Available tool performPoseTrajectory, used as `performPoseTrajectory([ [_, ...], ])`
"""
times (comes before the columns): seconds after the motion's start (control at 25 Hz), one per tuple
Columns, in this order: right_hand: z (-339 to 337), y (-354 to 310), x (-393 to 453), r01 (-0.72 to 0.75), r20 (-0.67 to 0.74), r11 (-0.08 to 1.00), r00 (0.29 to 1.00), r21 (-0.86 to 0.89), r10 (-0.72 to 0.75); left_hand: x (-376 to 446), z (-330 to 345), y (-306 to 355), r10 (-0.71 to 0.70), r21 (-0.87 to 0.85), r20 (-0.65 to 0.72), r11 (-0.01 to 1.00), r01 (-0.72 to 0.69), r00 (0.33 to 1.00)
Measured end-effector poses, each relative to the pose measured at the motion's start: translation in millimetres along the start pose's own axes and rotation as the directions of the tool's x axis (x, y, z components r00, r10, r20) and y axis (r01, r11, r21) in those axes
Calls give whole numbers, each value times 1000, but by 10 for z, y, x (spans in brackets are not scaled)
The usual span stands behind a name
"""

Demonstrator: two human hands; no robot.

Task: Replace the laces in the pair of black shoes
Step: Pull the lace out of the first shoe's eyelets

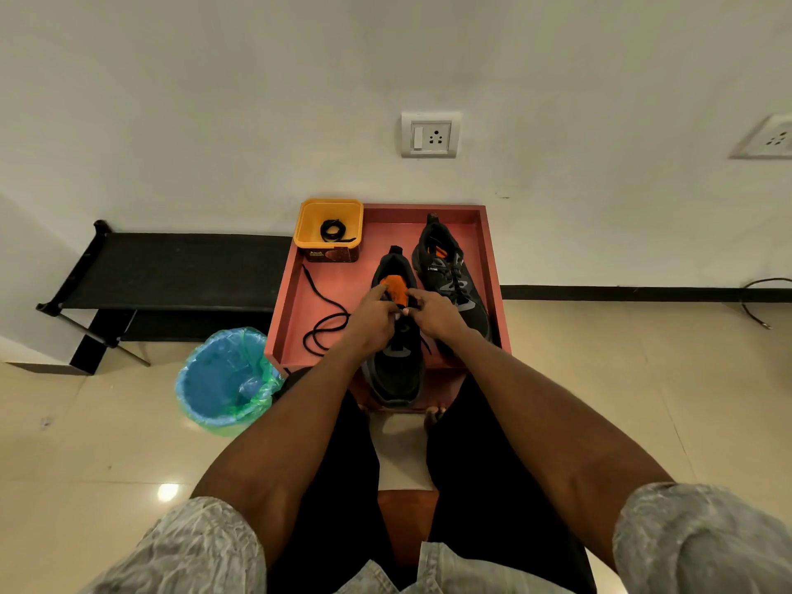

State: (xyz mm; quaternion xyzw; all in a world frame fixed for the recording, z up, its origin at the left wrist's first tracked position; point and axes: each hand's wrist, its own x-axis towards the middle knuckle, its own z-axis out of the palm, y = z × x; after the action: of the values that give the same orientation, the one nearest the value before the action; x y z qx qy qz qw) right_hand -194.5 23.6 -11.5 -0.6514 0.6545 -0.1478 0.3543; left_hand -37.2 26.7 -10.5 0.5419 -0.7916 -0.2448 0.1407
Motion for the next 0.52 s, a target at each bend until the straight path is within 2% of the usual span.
performPoseTrajectory([
  [0.08, -19, -3, -5, -7, -10, 1000, 1000, 8, 8, -54, -37, 21, -56, -177, -126, 984, 33, 991],
  [0.16, -35, -16, -20, -11, -11, 1000, 1000, 15, 11, -131, -50, -24, -226, -349, -259, 928, 127, 939],
  [0.24, -41, -23, -31, -24, -6, 1000, 1000, 12, 24, -186, -51, -77, -463, -529, -373, 818, 225, 804],
  [0.32, -45, -32, -53, -46, -6, 999, 999, 25, 46, -206, -146, -119, -714, -721, -396, 631, 287, 577],
  [0.36, -51, -41, -65, -52, -5, 998, 999, 32, 52, -197, -210, -159, -793, -758, -373, 560, 335, 482],
  [0.4, -51, -45, -74, -55, -5, 998, 998, 39, 55, -204, -283, -189, -816, -728, -362, 549, 411, 450],
  [0.44, -45, -58, -85, -59, -5, 997, 998, 40, 60, -214, -334, -233, -798, -640, -383, 592, 489, 464],
  [0.52, -28, -98, -101, -71, -12, 997, 997, 31, 71, -183, -359, -290, -693, -423, -396, 720, 550, 602],
])
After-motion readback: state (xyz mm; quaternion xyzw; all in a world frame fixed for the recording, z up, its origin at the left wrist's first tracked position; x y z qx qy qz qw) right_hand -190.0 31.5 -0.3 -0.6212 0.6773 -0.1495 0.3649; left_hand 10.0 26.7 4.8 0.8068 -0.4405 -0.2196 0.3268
